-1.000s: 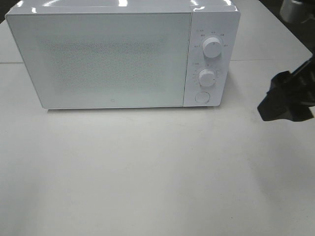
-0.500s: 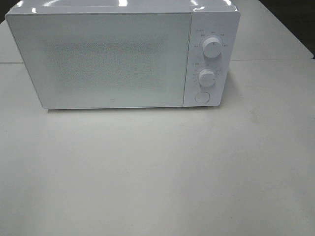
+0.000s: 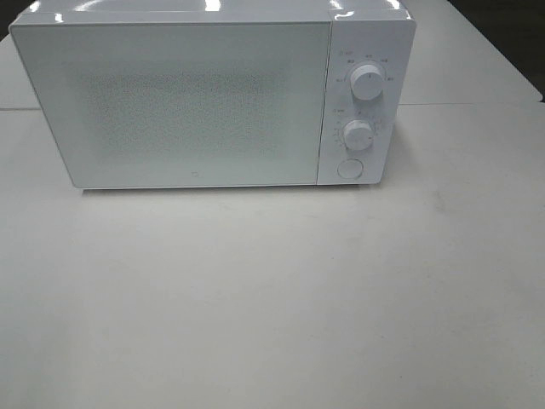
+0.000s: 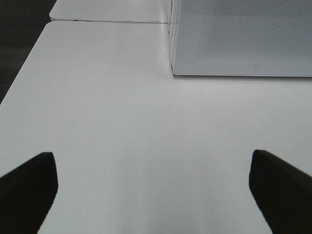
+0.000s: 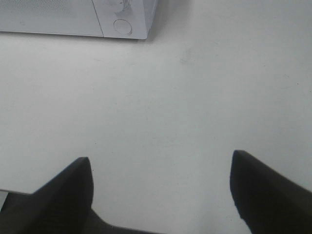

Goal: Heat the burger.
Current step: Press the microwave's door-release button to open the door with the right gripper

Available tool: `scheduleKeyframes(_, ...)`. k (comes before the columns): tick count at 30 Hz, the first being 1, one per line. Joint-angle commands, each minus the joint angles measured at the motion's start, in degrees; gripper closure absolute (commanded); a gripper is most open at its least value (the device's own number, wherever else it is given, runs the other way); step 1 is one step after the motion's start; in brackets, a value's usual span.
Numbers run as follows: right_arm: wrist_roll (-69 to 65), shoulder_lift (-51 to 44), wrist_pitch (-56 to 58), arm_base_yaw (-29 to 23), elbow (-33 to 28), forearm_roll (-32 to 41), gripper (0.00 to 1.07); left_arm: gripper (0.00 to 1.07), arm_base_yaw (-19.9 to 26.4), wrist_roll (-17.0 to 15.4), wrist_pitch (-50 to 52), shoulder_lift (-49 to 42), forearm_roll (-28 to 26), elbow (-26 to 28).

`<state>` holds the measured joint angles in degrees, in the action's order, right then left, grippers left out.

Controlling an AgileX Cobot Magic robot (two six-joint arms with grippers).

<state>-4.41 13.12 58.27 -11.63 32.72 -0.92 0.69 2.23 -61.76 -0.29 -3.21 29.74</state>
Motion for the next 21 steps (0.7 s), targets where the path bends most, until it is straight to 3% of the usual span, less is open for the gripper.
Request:
scheduleKeyframes(1,0.29,-5.90,-0.46,3.38,-3.15,0.92,0.32,0.06,0.17,0.17,0.57,-0.92,-0.52,-0.23)
scheduleKeyframes(10,0.52,-14.95,-1.26,6.82,-4.01,0.92,0.32,0.06,0.17,0.17,0.57,-0.92,-0.52,-0.23)
scheduleKeyframes(21,0.80,-14.90,-1.26,6.99,-4.01,1.32,0.32,0.06,0.17,0.23,0.57,-0.92,-0.52,-0.23)
